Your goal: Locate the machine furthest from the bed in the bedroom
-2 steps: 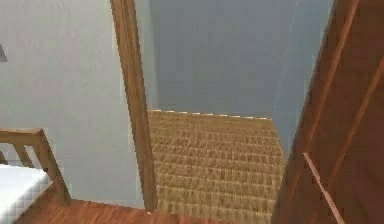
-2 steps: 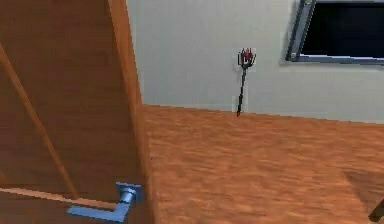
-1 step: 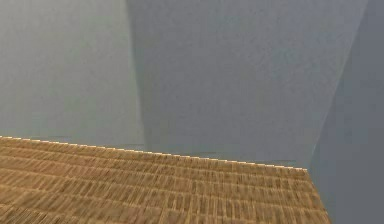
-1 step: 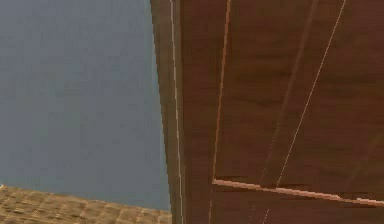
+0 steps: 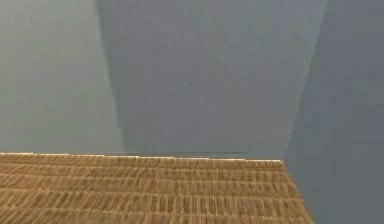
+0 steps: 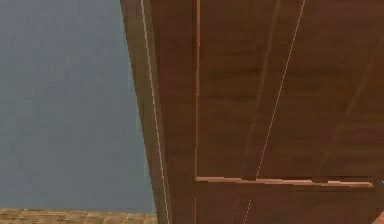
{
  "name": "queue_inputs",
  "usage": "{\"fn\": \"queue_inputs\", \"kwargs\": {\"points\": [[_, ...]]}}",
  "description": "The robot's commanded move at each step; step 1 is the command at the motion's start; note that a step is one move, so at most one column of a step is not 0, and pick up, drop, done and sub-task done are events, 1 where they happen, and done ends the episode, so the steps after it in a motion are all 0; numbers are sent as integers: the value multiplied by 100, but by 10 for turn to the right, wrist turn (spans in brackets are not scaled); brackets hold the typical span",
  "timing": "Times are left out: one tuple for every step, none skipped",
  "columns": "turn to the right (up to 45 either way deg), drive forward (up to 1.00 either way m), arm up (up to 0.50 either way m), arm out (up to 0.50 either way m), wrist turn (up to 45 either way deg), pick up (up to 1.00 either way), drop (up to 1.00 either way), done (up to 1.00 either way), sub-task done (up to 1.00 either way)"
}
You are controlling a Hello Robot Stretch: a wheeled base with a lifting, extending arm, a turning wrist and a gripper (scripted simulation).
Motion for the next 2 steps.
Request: {"fn": "queue_inputs", "kwargs": {"points": [[0,30,0,0,0,0,0,0,0],[-450,0,0,0,0,0,0,0,0]]}}
